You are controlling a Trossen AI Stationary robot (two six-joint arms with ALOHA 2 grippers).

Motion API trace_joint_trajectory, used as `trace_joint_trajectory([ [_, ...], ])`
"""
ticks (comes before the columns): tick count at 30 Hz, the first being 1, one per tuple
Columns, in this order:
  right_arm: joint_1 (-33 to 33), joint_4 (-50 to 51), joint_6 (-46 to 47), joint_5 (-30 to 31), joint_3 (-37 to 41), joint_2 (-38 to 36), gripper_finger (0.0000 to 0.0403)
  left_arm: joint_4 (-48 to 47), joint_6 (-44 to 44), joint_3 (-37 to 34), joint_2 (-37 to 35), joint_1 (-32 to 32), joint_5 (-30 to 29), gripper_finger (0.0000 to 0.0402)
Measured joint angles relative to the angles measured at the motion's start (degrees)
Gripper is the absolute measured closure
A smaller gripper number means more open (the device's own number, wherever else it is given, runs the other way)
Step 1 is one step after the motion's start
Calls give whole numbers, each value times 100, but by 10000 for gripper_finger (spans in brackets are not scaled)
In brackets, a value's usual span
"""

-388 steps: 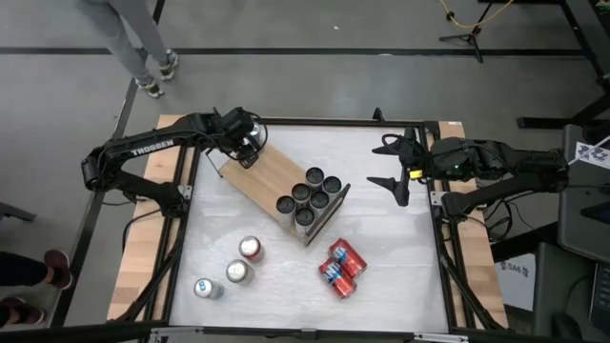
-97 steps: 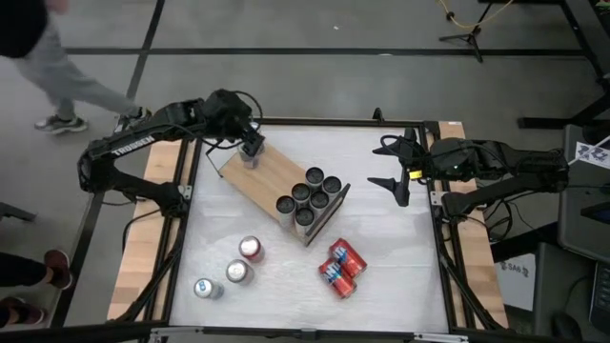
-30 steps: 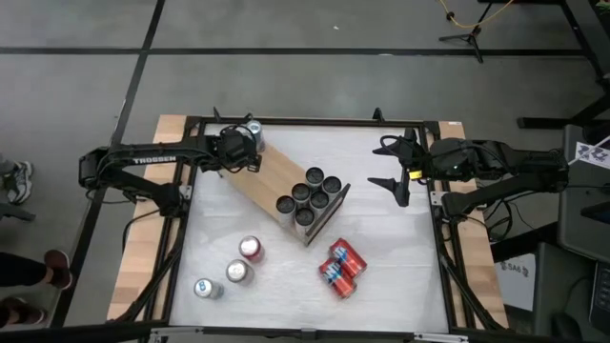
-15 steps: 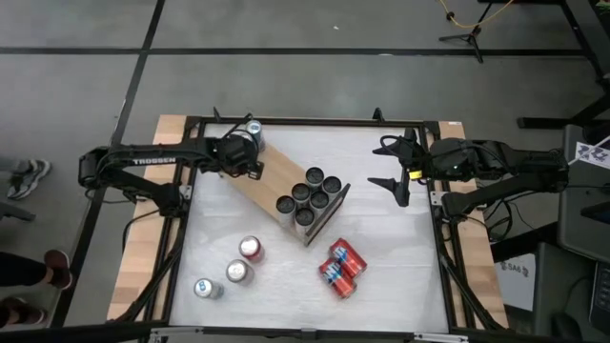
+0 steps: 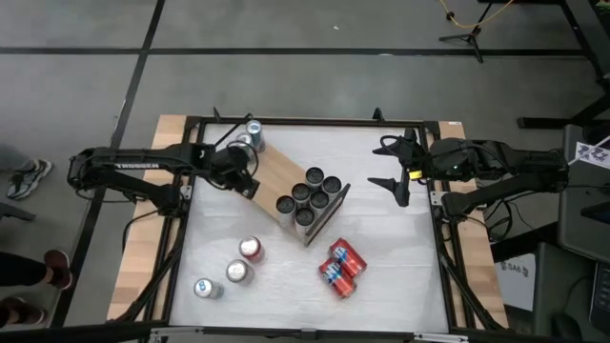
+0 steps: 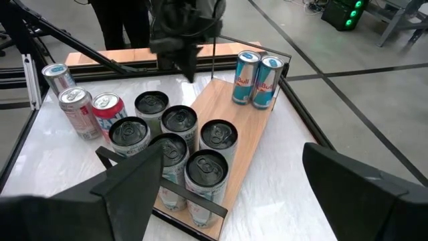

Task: Place canned beverage on shelf
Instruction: Put the left red soda can on the shelf

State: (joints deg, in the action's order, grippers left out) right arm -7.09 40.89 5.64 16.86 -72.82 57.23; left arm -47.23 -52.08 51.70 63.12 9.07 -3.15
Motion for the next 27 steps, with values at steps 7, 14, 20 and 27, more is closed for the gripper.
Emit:
trace_joint_trajectory([
  [7,-1,-3,1,0,-1,0,49,-226,568,0,-30,-63,1825,402],
  [14,-1,-2,1,0,0,1,49,-671,615,2,-30,-64,3120,402],
  [20,0,-1,1,0,0,0,49,-808,612,2,-30,-64,3370,397],
  [27,-2,-1,1,0,0,0,49,-929,601,2,-25,-64,3076,337],
])
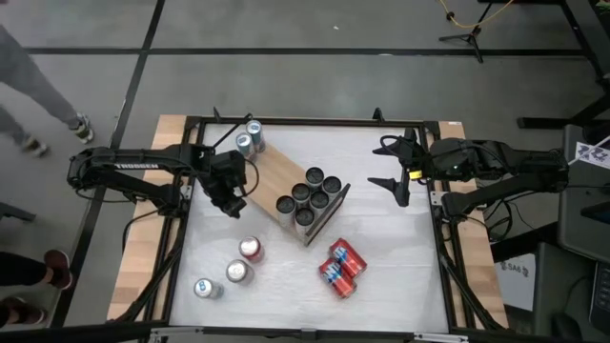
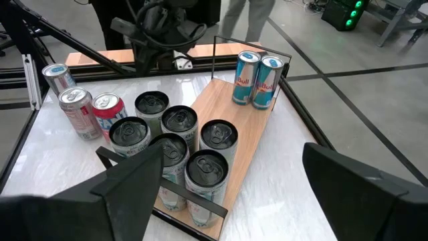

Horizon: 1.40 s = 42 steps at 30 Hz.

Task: Place canned beverage on shelf
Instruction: Put the left red soda can on the shelf

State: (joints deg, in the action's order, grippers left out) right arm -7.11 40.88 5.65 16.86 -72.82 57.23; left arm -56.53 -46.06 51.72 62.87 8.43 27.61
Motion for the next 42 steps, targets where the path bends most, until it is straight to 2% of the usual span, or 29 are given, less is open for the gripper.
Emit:
trace_joint_trajectory([
  [4,1,0,0,0,0,1,49,-153,11,0,11,0,-293,293],
  [11,0,0,0,0,0,2,49,-290,12,0,24,0,-437,222],
  [20,2,0,0,0,0,0,49,-289,7,0,24,0,-463,158],
  [26,0,0,0,0,0,0,49,-287,2,0,24,0,-689,138],
  [33,0,0,0,0,0,1,49,-280,-24,0,24,1,-1216,137],
  [42,0,0,0,0,0,0,49,-267,-26,0,24,0,-1551,137],
])
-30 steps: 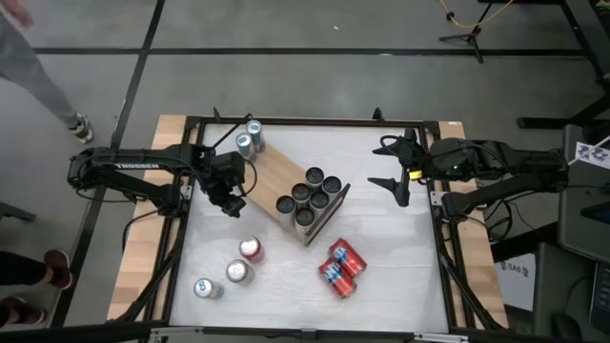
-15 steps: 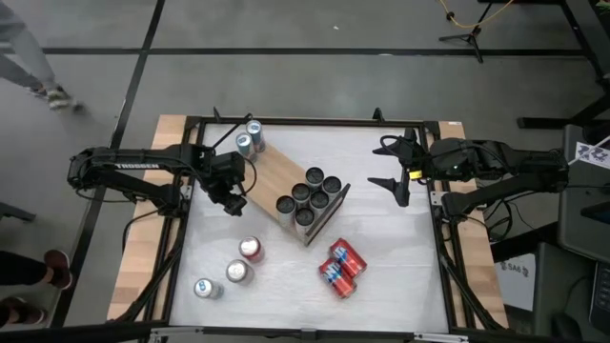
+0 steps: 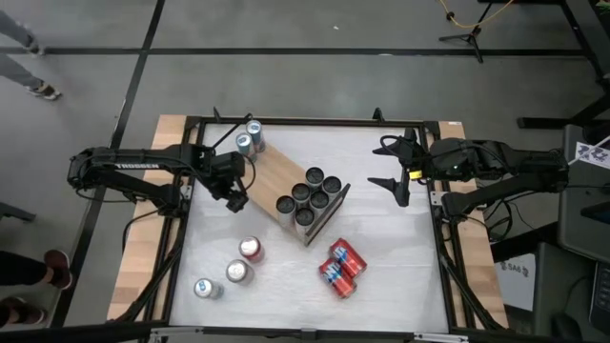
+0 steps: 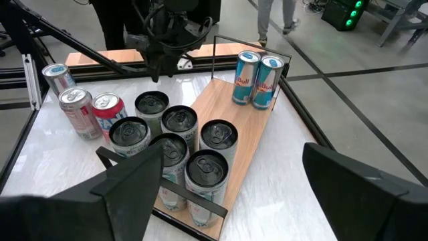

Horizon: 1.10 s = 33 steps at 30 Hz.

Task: Place canned beverage on shelf
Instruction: Put the left red soda can on the shelf

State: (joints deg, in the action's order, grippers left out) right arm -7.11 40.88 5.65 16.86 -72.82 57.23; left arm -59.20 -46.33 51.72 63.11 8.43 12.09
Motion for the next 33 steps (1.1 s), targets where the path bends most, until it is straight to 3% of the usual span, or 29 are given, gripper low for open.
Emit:
trace_joint_trajectory([
  [5,2,0,0,0,0,0,49,15,-2,0,0,2,-391,137],
  [14,1,0,0,0,0,1,49,15,-18,0,0,2,-411,131],
  [23,1,0,0,0,0,1,49,15,-155,0,0,2,-433,76],
  [33,0,2,1,0,0,0,49,321,-160,0,0,0,406,52],
])
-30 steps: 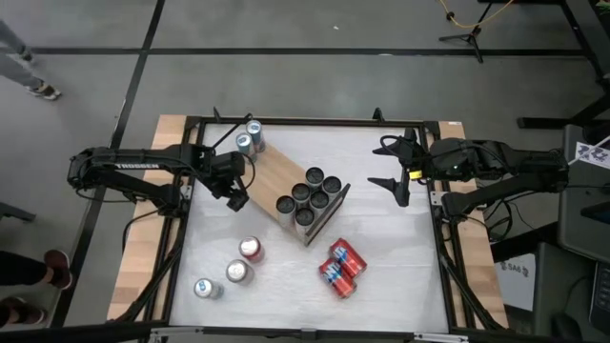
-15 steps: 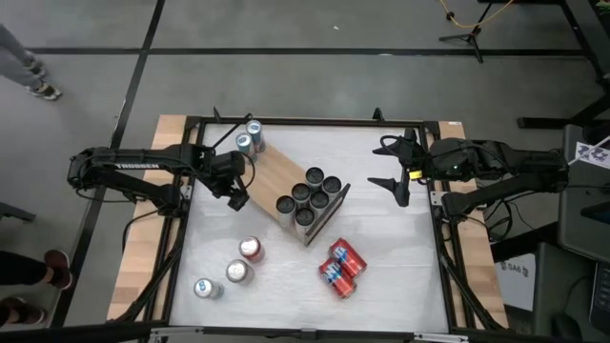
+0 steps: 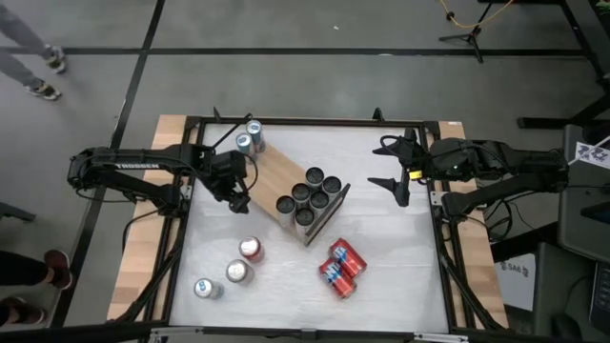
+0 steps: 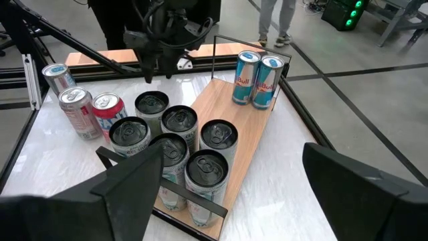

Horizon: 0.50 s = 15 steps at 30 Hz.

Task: Place canned beverage on shelf
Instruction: Put the left red soda can on the shelf

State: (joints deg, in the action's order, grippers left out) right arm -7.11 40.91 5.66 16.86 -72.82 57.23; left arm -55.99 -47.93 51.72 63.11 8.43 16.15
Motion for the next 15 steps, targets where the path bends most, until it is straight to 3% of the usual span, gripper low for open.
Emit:
trace_joint_trajectory([
  [7,1,-2,-1,0,0,0,49,605,-322,4,-2,-23,303,52],
  [15,2,0,-1,0,0,2,49,647,-823,275,-2,-557,-33,52],
])
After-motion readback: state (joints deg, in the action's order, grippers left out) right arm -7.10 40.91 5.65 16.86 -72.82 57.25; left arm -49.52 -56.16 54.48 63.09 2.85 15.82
